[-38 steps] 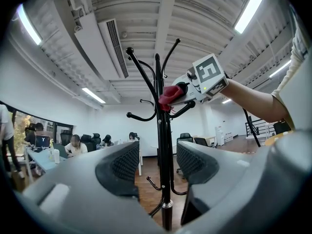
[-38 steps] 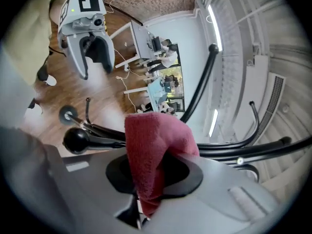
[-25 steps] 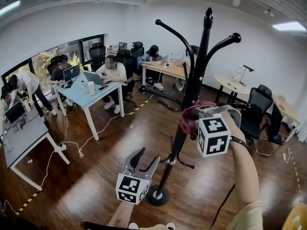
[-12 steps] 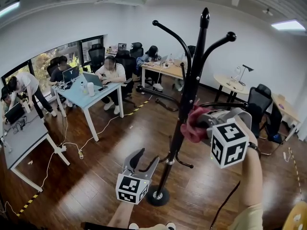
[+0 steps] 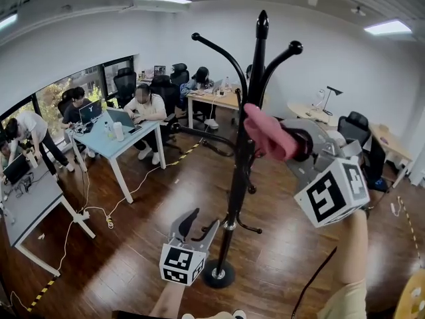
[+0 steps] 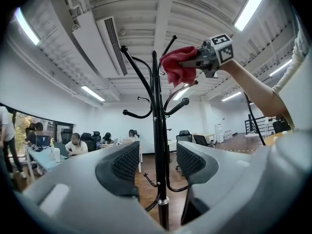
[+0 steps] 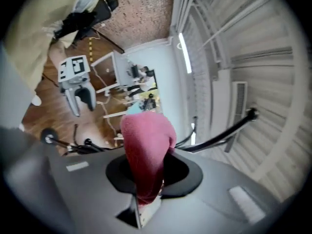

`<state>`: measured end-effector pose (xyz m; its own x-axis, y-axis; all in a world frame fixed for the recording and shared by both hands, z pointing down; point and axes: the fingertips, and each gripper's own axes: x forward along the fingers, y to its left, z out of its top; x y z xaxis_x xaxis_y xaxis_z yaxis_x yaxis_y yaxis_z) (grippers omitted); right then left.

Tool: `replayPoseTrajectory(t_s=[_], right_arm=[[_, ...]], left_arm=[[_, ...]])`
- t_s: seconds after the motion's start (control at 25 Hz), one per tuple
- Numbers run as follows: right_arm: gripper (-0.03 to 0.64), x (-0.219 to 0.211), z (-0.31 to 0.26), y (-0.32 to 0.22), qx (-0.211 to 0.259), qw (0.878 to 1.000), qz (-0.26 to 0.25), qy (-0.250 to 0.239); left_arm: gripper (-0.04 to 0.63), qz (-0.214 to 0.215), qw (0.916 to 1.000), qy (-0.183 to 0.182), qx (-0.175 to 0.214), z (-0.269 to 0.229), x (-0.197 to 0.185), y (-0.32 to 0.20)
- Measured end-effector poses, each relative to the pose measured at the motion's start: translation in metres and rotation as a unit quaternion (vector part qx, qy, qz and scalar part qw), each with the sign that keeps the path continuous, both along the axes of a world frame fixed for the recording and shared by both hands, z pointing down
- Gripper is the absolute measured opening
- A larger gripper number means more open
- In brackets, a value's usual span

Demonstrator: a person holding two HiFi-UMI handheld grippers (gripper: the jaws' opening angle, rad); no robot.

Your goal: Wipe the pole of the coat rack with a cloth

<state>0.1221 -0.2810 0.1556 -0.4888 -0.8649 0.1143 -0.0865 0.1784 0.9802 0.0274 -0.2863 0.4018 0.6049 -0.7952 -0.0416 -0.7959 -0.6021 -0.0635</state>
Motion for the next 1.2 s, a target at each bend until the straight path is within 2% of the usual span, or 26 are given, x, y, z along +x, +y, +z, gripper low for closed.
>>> replayPoseTrajectory(t_s=[0.08,0.16,0.24,0.32,0.44,0.6,0.72,0.8,0.96,1.08,1.2], right_arm=[[0.054,0.002,-0.039,0.0,0.062,0.997,0.012,-0.05],[0.054,-0.002,-0.065,0.002,0.117,0.99,0.029,-0.072],[0.054,-0.016,-0.077,0.0,0.169,0.982,0.046,-0.064],[0.054,-0.032,-0.081,-0.013,0.204,0.976,0.059,-0.034],[0.054,-0.048,-0.07,-0.05,0.208,0.975,0.082,0.006],[0.052,-0.035,-0.042,-0.11,0.155,0.973,0.159,0.056],[0.052,-0.028,-0.019,-0.125,0.121,0.971,0.193,0.069],[0.052,-0.026,0.005,-0.124,0.073,0.974,0.195,0.091],[0.052,-0.03,0.073,-0.128,-0.076,0.975,0.168,0.126],[0.049,-0.033,0.088,-0.134,-0.101,0.975,0.165,0.109],[0.049,-0.034,0.082,-0.129,-0.121,0.979,0.149,0.064]], left_arm=[[0.232,0.001,1.0,0.0,0.0,0.001,0.0,0.001],[0.232,-0.001,1.0,0.001,0.002,0.001,-0.002,0.002],[0.232,-0.007,1.0,0.003,0.003,-0.001,-0.007,0.002],[0.232,-0.01,0.9999,0.006,0.004,-0.003,-0.011,0.001],[0.232,-0.021,0.9997,0.013,0.005,-0.006,-0.018,0.002],[0.232,-0.033,0.9993,0.018,0.004,-0.004,-0.029,0.004],[0.232,-0.041,0.999,0.019,-0.004,0.003,-0.042,0.002],[0.232,-0.048,0.9986,0.02,-0.01,0.009,-0.046,0.0],[0.232,-0.058,0.9979,0.027,-0.014,0.013,-0.056,-0.001],[0.232,-0.06,0.9976,0.03,-0.016,0.015,-0.062,-0.004],[0.232,-0.062,0.9974,0.03,-0.021,0.017,-0.063,-0.007]])
